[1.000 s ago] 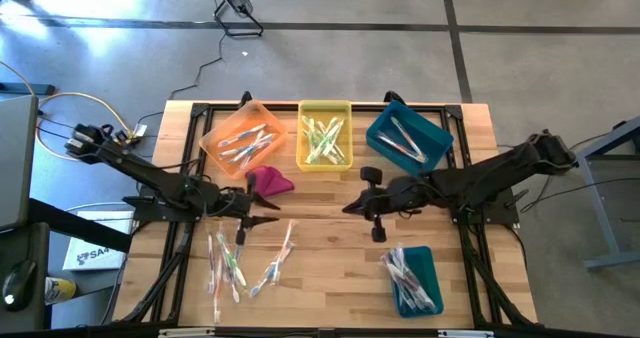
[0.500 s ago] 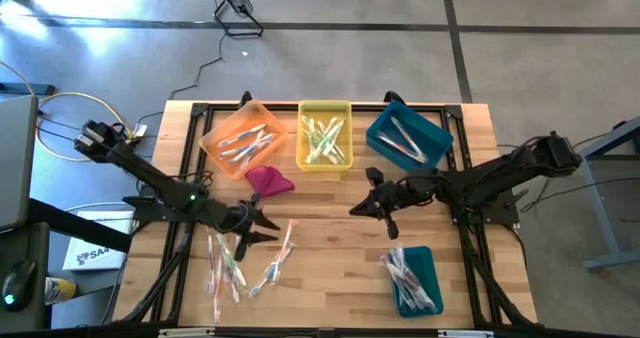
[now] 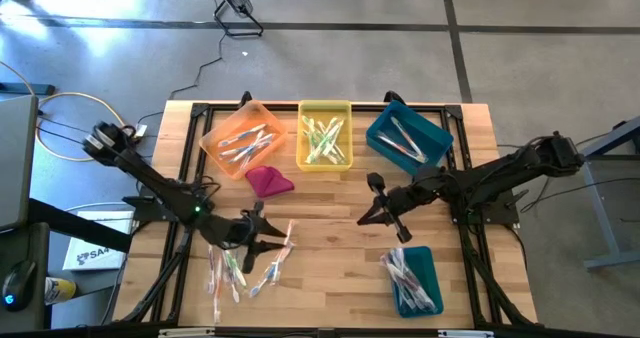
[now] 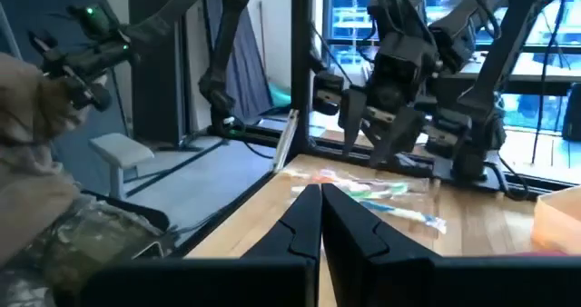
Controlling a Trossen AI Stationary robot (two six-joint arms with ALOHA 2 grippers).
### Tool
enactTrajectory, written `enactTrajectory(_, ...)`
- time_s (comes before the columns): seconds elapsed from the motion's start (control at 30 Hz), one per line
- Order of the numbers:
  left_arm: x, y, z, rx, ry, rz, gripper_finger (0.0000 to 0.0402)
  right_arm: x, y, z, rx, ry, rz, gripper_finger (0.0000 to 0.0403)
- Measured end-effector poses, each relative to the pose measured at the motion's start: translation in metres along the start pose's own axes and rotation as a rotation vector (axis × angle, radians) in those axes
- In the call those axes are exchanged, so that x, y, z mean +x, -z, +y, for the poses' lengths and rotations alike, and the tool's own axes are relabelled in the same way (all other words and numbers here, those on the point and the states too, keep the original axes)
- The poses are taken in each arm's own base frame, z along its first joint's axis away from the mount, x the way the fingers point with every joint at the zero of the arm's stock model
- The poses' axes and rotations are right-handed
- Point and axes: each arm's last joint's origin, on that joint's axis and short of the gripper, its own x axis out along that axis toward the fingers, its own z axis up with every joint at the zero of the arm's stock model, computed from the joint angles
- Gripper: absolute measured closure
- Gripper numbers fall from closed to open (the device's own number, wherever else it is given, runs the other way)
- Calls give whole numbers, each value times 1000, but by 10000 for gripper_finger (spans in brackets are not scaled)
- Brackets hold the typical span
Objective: Pick & Place Toothbrushes
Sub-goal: Put the orange toothbrush into the top blue bin
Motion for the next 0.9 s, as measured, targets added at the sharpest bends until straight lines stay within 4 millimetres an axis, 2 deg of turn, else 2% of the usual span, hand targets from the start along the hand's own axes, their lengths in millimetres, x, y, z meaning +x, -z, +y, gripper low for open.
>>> enactTrajectory(0.37, 27, -5, -18, -171, -166, 292, 281, -1, -1, -2, -6, 17, -5, 399)
enactTrajectory(0.57, 39, -6, -25, -184, -278, 473, 281, -2, 0, -5, 1, 30, 1, 398)
enactTrajectory(0.9, 45, 15, -24, -252, -375, 685, 281, -2, 1, -5, 8, 34, 14, 398)
